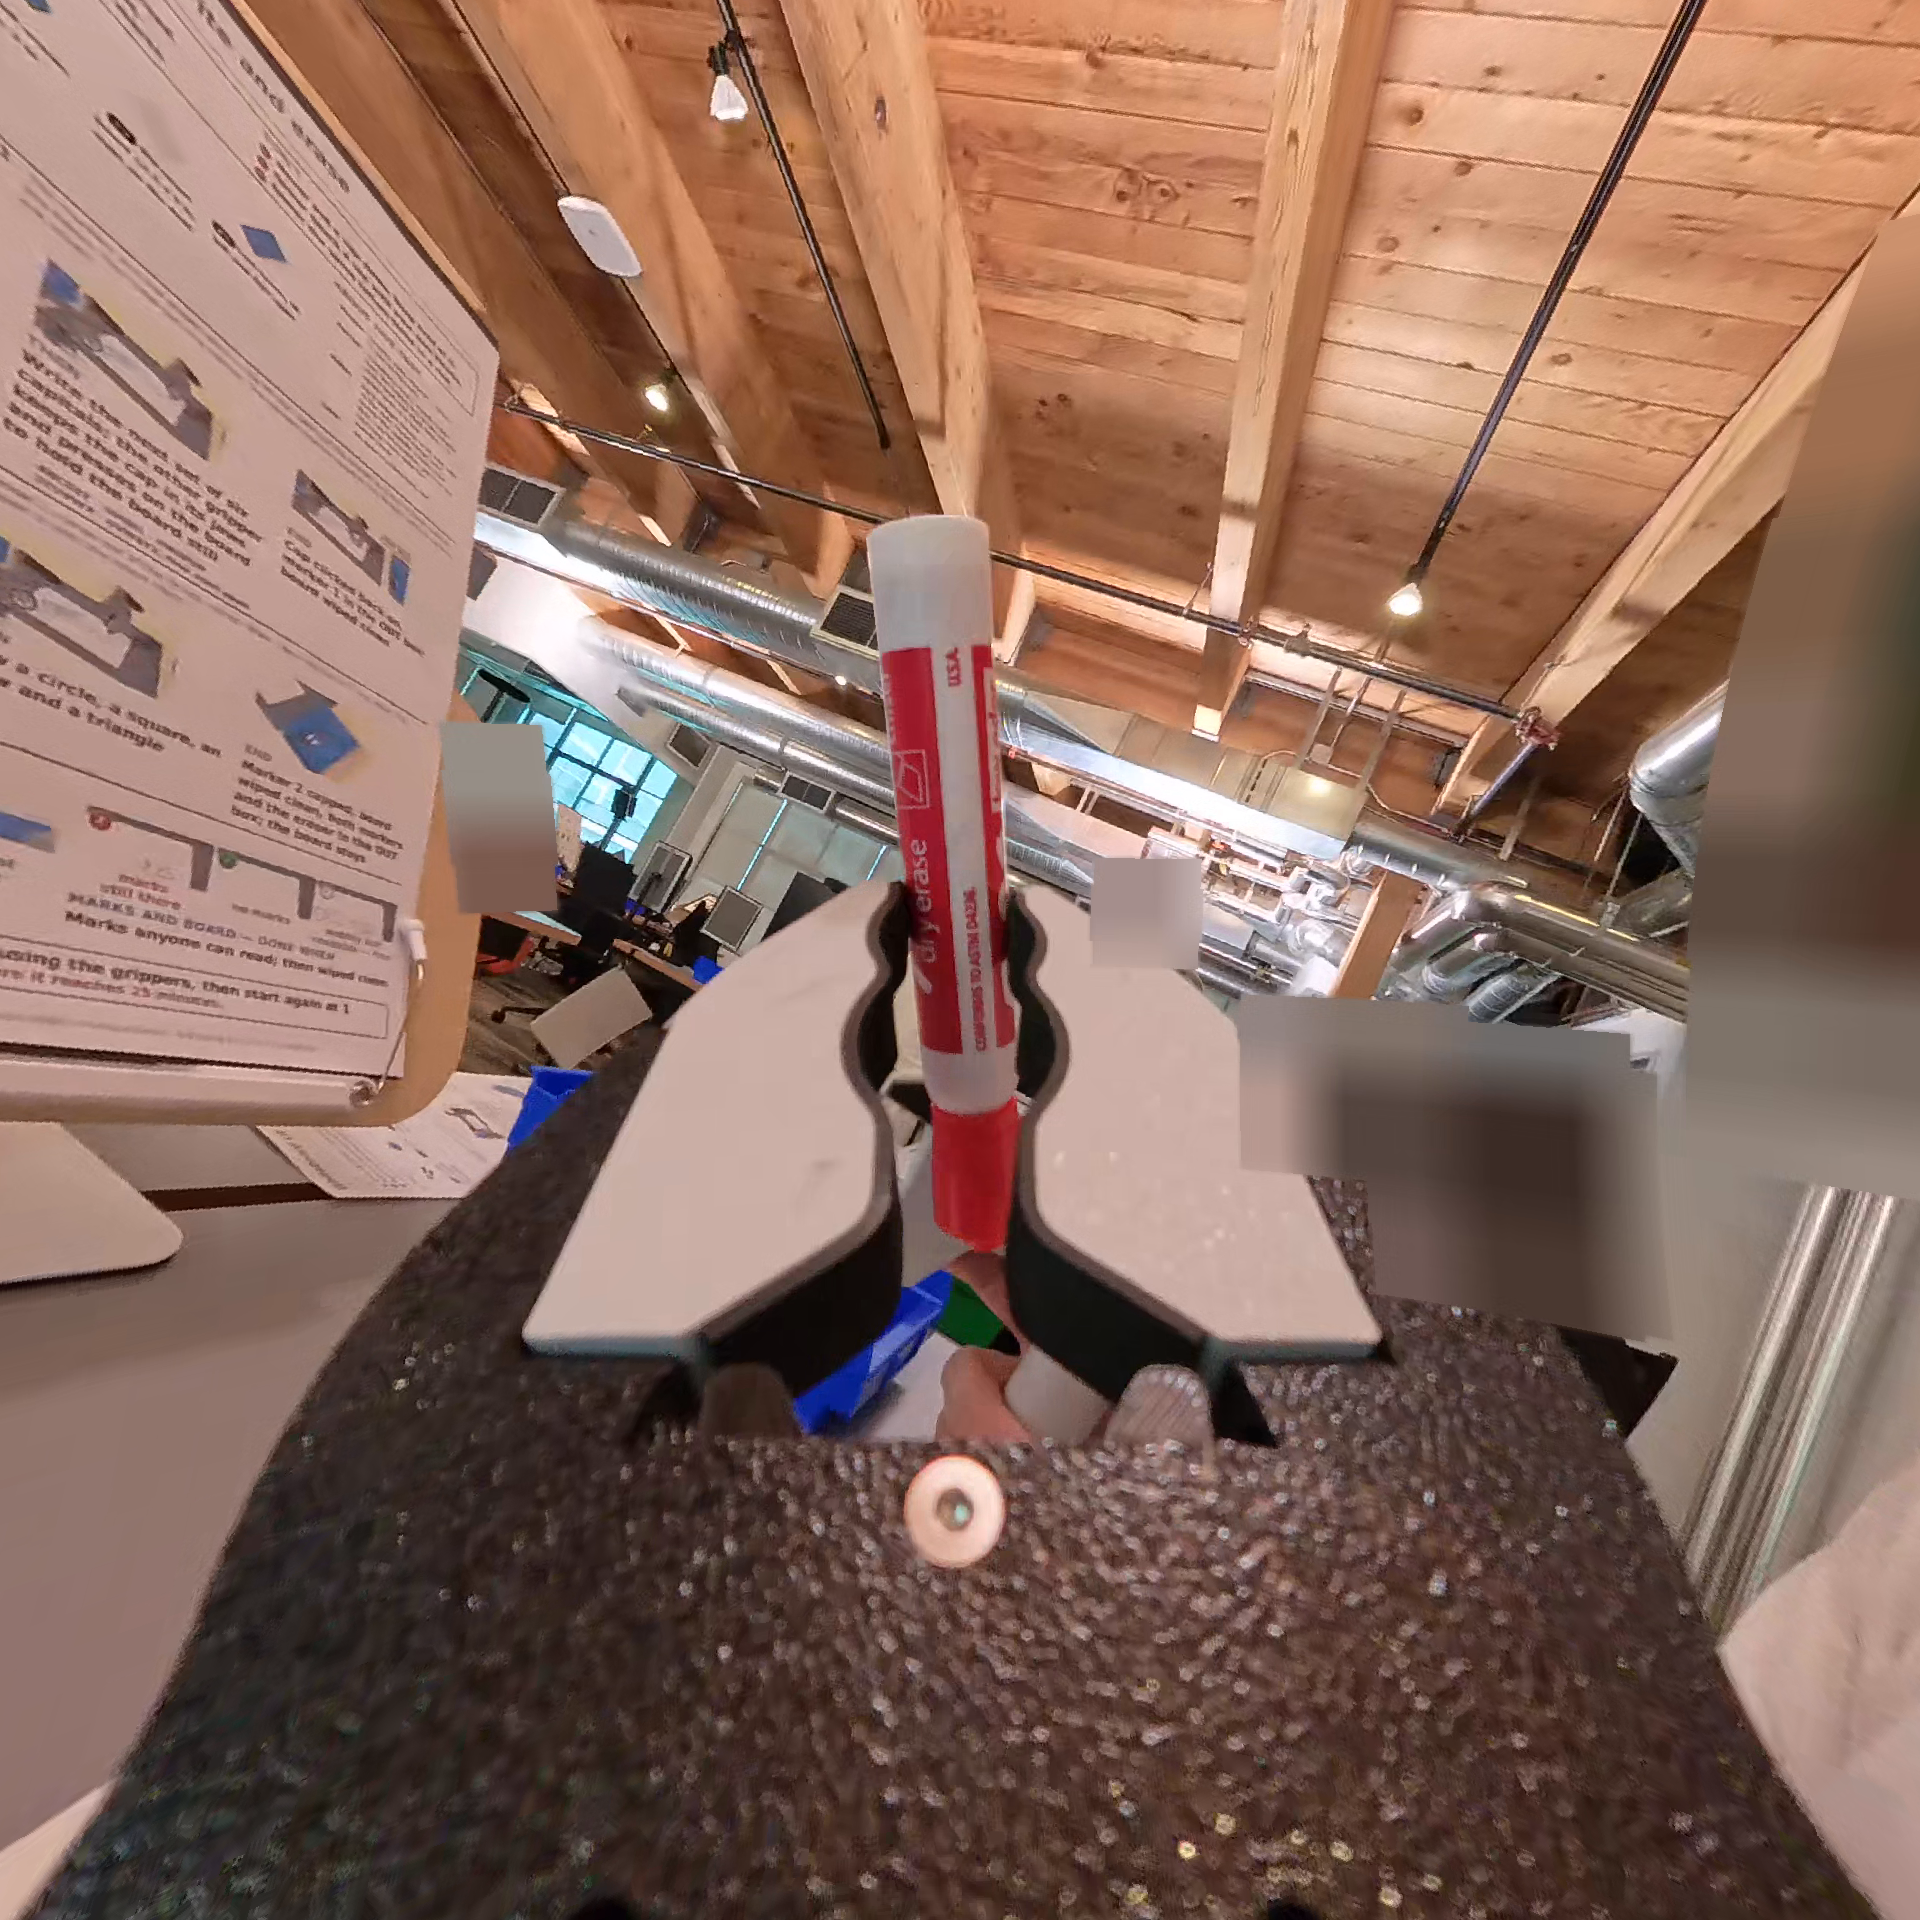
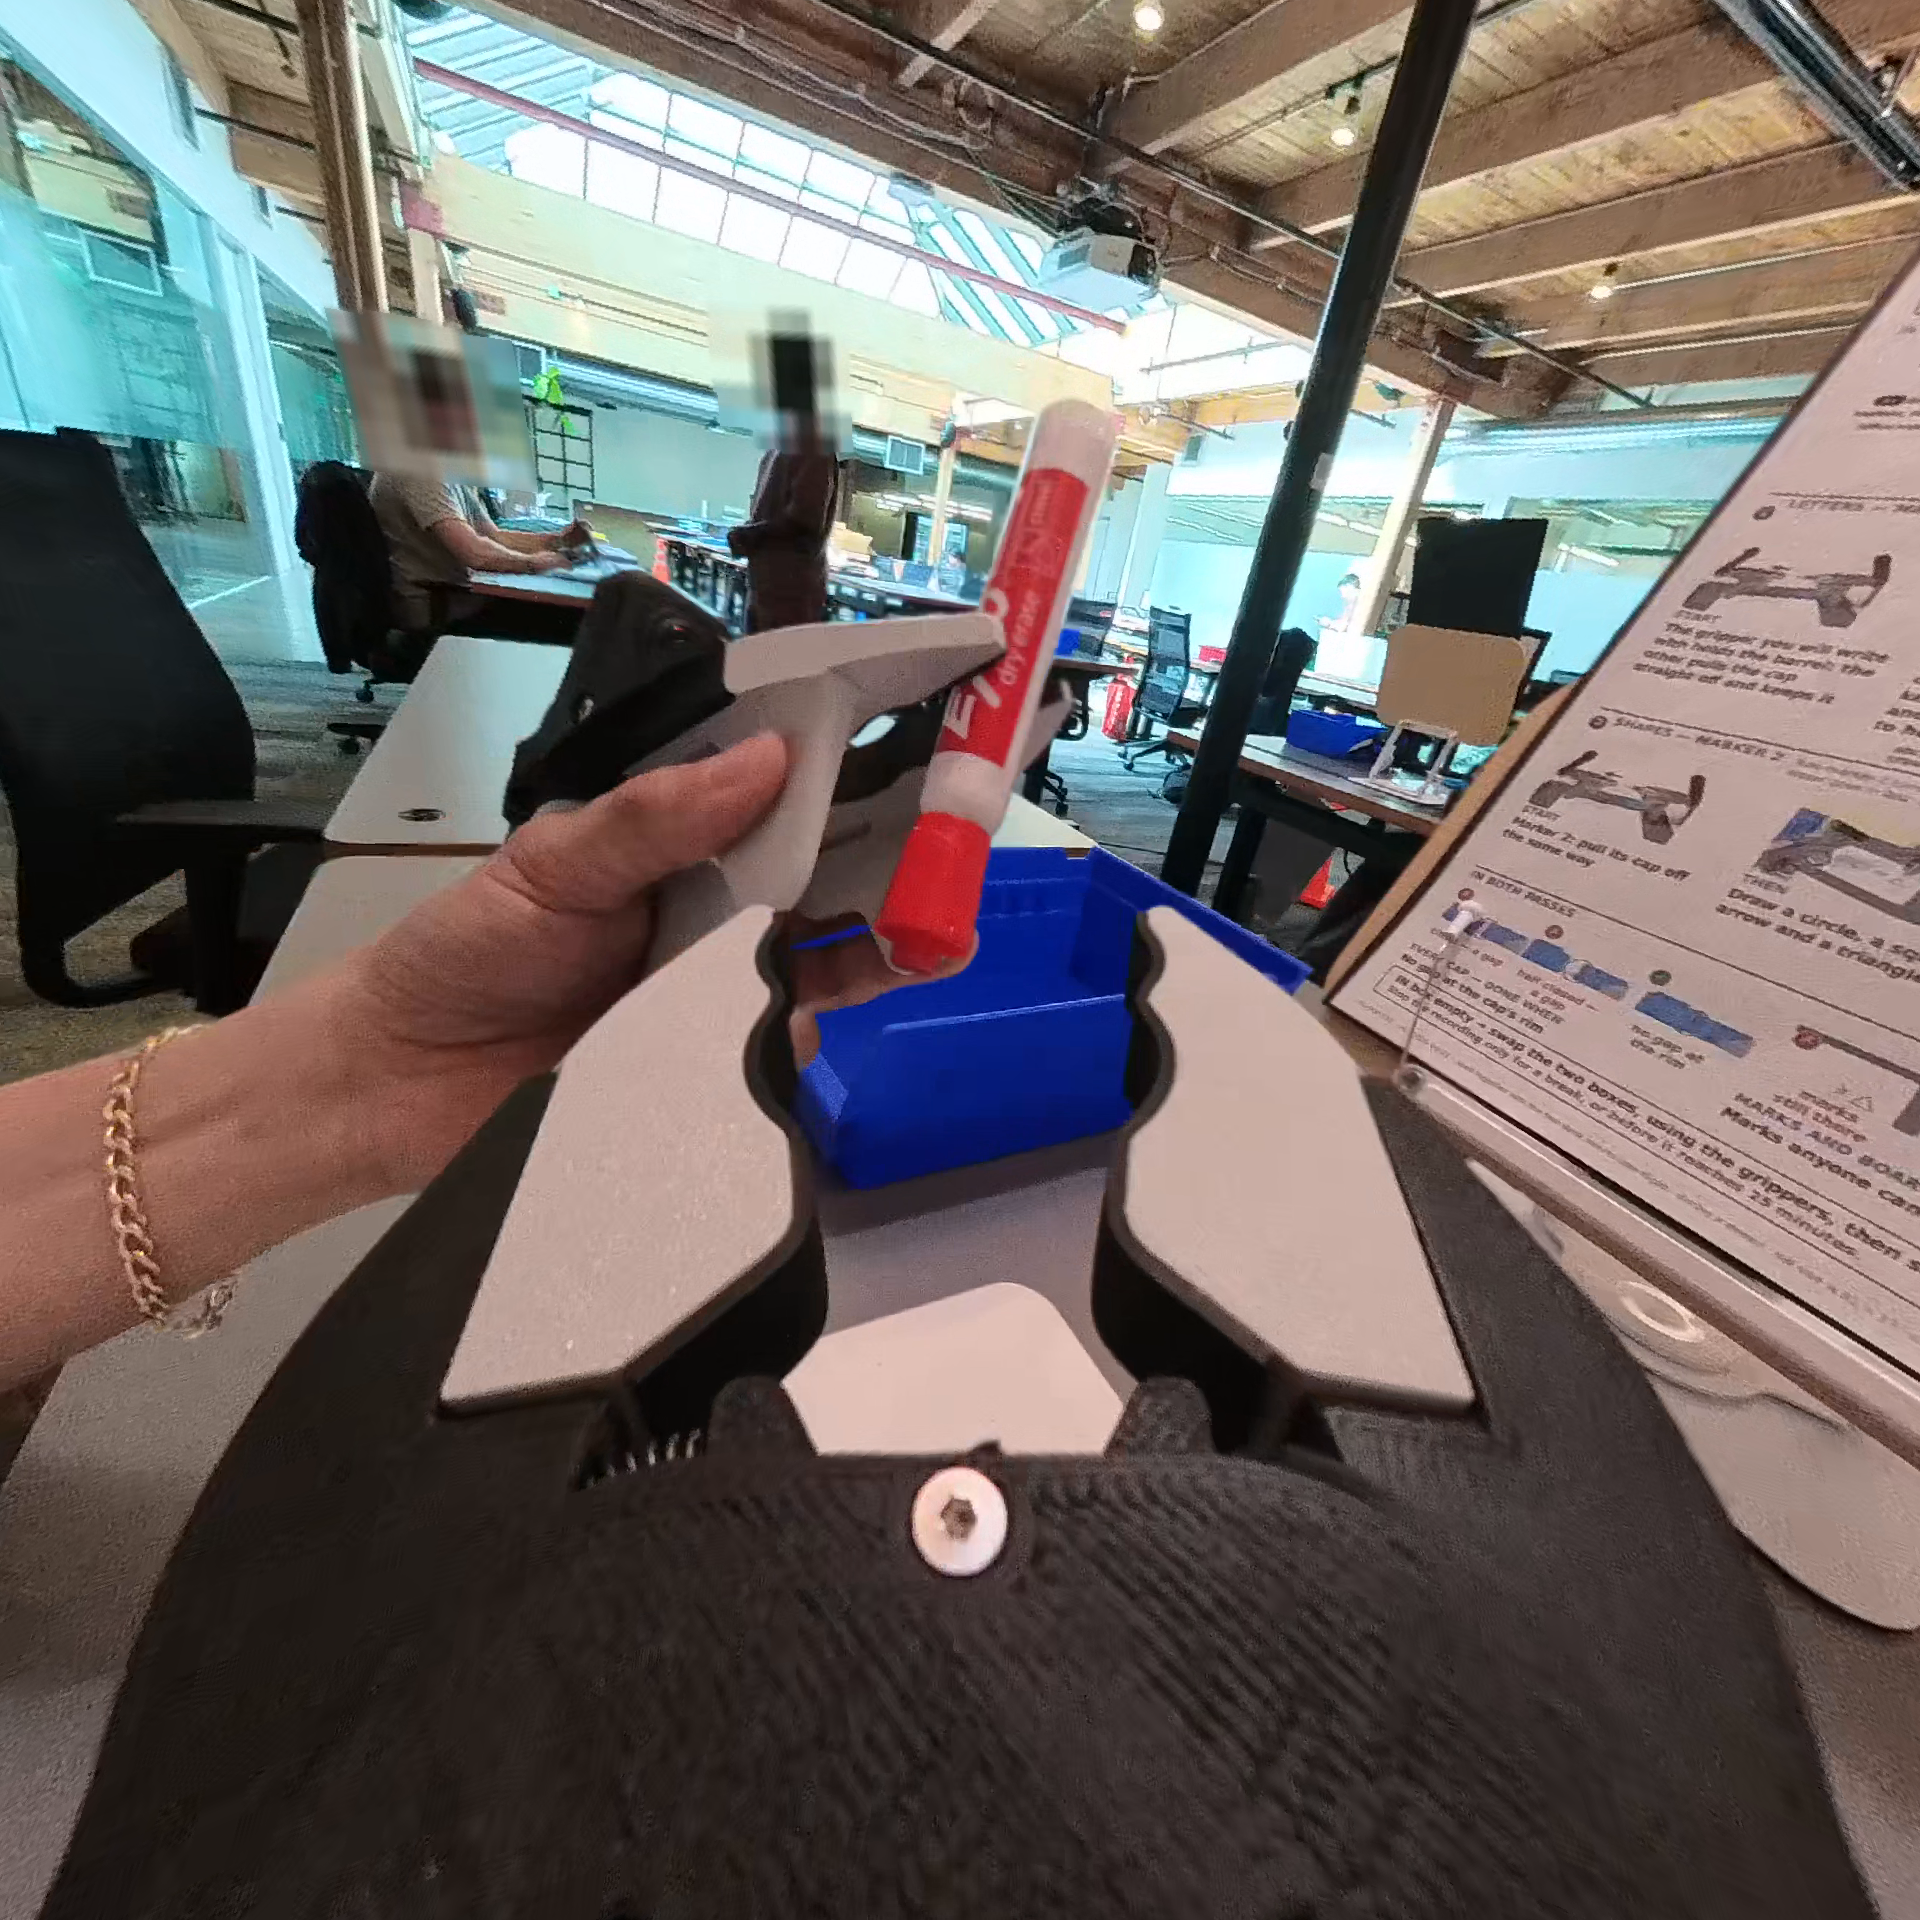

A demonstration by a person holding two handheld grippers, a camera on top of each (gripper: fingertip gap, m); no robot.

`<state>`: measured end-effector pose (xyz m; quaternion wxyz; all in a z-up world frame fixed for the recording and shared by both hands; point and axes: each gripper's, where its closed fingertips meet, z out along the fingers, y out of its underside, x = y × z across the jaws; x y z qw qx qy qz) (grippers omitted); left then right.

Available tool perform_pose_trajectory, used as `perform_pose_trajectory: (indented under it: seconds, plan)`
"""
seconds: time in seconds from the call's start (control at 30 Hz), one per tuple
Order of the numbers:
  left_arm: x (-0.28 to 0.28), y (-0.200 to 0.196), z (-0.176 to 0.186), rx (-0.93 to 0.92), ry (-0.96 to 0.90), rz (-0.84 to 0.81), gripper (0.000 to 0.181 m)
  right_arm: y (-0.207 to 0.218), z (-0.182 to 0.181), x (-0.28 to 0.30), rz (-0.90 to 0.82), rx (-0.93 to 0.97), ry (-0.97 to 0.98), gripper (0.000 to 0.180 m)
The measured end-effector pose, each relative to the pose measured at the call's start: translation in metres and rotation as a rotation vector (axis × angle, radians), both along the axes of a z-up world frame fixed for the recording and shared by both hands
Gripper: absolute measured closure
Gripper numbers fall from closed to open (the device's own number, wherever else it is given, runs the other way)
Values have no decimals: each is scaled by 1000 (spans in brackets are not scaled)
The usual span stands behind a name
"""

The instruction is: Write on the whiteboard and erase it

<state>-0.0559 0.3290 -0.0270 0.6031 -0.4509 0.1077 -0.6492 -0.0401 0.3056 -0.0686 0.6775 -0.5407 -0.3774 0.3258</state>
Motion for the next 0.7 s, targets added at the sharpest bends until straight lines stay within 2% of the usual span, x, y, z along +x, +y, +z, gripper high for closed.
perform_pose_trajectory:
  seconds: [0.03, 0.3, 0.47, 0.57, 0.7]
  plan:
    - [4, -2, -1, 3, 2, -15, 163, -2, 0, -1, 7, 0, 0, 121]
    - [22, -15, -2, 32, 23, -101, 163, -10, -4, -1, 118, -29, -2, 155]
    - [24, -17, -9, 49, 64, -109, 164, -11, -14, 7, 129, -52, -143, 159]
    - [27, -25, -20, 88, 198, -169, 163, -13, -15, 24, 164, -5, -263, 160]
    - [38, -33, -42, 135, 505, -235, 155, -15, -25, 44, 175, 64, -491, 160]
